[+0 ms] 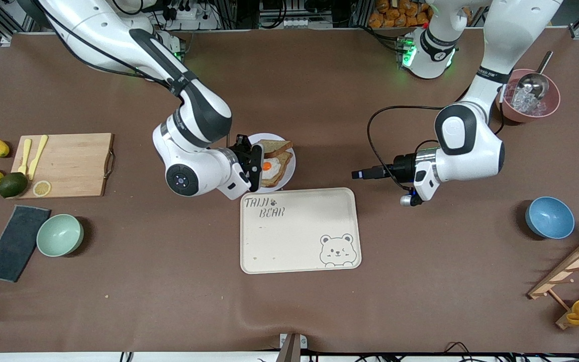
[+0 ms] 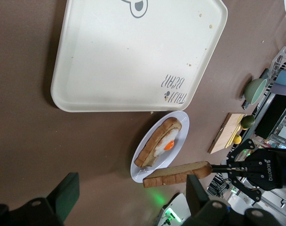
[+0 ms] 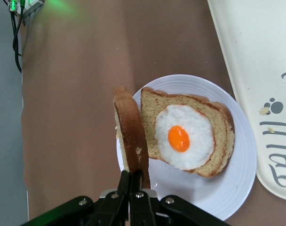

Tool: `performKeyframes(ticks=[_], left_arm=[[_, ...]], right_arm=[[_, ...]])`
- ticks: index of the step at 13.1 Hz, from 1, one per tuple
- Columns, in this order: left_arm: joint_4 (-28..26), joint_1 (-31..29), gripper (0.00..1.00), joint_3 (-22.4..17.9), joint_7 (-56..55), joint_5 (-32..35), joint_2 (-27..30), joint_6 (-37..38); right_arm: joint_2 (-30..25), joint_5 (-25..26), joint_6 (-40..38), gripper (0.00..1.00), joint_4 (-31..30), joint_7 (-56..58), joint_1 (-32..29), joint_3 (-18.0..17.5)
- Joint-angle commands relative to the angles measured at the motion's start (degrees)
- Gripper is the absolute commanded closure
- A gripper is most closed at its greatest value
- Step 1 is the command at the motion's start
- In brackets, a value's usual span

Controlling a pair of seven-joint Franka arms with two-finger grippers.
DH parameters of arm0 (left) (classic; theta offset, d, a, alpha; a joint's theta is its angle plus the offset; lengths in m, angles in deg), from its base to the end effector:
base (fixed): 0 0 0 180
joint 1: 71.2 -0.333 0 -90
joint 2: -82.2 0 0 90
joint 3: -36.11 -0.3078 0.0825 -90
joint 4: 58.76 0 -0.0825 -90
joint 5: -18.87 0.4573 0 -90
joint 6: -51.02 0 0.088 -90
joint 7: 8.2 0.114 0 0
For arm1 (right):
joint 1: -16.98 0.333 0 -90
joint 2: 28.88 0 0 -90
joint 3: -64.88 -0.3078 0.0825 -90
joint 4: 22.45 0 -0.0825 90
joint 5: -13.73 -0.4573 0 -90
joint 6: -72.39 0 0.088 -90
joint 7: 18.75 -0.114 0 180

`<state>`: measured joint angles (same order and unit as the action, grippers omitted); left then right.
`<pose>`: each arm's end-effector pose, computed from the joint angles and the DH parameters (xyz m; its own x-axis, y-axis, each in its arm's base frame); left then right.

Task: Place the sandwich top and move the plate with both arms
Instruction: 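Carry the bread slice over the plate and lay it on the toast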

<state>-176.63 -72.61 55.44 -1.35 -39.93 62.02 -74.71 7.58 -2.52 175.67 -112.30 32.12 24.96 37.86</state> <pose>0.5882 -0.2298 0.2080 0.9222 0.1343 -0.3625 0.3618 -0.6303 0.6869 0.5882 0.4042 0.2399 0.2652 0.9519 0.1532 0.8044 -0.1308 -0.5796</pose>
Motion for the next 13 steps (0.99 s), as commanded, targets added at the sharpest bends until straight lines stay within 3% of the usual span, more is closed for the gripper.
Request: performKeyframes(ticks=[1,5,6,7,8,13], left_arm=[[0.01,-0.26,0.00,0.27,1.84,-1.76,-0.65,-0.48],[0.36,-0.17,0.00,0.27,2.11,-1.76,-1.35,-0.48],[0.36,-0.26,0.00,0.35,2.11,-1.76,-1.35,-0.48],[0.45,-0.26,0.00,0.35,2.11,-1.76,-1.44,-0.48],[0.54,-0.26,0.00,0.35,2.11,-1.76,-1.44,-0.48],[0.71,-0.08,0.00,0.35,2.11,-1.94,-1.70,-0.48]], right_arm=[[1.16,-2.37,1.57,1.00,-0.07,1.07,-0.60,-0.41],[2.30,-3.00,1.84,1.00,-0.24,5.28,-1.12,0.12],[2.39,-3.00,1.75,0.71,-0.50,5.47,-1.38,0.12],[2.57,-3.00,1.84,0.05,-0.59,5.56,-1.39,0.12],[2.65,-3.00,1.75,0.00,-0.60,5.56,-1.56,0.12],[1.96,-3.09,1.31,0.00,0.37,5.56,-4.01,-0.32]])
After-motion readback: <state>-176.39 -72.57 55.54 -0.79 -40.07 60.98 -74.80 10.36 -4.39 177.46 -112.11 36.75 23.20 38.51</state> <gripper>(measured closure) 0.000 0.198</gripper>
